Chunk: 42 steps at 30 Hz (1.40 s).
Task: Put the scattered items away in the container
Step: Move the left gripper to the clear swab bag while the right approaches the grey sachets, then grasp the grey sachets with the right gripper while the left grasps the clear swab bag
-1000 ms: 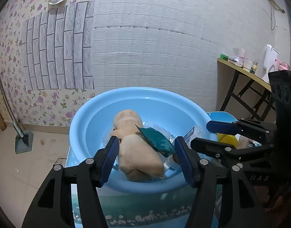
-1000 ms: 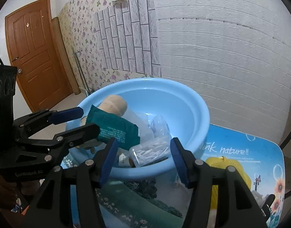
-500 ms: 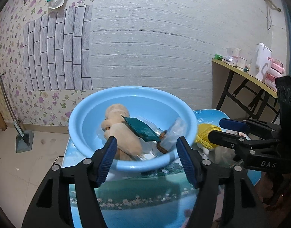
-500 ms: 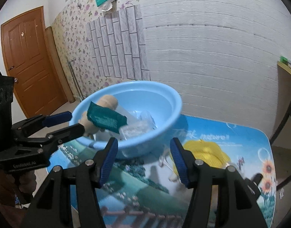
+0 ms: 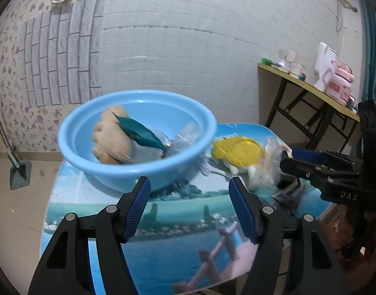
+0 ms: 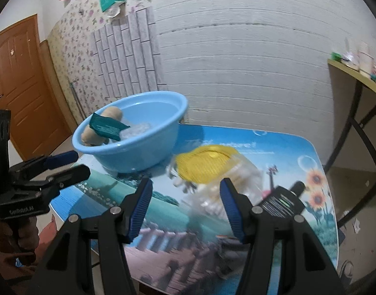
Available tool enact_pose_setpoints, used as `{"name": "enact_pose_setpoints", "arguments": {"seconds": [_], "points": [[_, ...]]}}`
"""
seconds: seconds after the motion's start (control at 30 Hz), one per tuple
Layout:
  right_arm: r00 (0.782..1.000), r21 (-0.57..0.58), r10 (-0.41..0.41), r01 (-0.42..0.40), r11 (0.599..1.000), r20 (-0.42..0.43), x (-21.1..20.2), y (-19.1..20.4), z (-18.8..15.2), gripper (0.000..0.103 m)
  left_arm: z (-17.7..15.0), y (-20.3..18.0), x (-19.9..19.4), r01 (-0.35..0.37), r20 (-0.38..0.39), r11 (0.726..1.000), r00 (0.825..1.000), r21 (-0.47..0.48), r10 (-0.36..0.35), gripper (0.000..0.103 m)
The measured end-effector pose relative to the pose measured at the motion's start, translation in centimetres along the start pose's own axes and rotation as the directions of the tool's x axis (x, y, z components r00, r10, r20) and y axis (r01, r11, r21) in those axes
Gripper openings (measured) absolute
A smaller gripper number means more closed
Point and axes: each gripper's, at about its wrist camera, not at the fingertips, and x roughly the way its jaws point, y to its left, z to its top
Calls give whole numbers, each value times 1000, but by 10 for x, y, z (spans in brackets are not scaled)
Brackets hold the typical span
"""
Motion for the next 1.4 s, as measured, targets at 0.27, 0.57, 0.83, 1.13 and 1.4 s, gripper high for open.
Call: {"name": "enact_pose_setpoints", "arguments": {"seconds": [0.27,0.57,0.83,1.13,1.4], "points": [[999,27,-45,45,999,4,-12,-23,-18,57,-11,-24,11,44,-40,999,998,17,-44,66],[994,103,-95,99,990,-46,-12,-57,-42,57,-12,-46,14,76,-57,995,996,60,-72,66],[995,115,-61,69,991,-74,-7,-61,-51,57,-14,-56,20,86,-85,993,993,86,-79,66],[993,119,-36,50,992,-116,8,-60,-57,57,-13,-60,25,88,-96,992,992,88,-80,66],[993,147,-36,54,988,-116,5,-76,-59,20,-3,-77,45,116,-89,987,990,110,-106,66]]}}
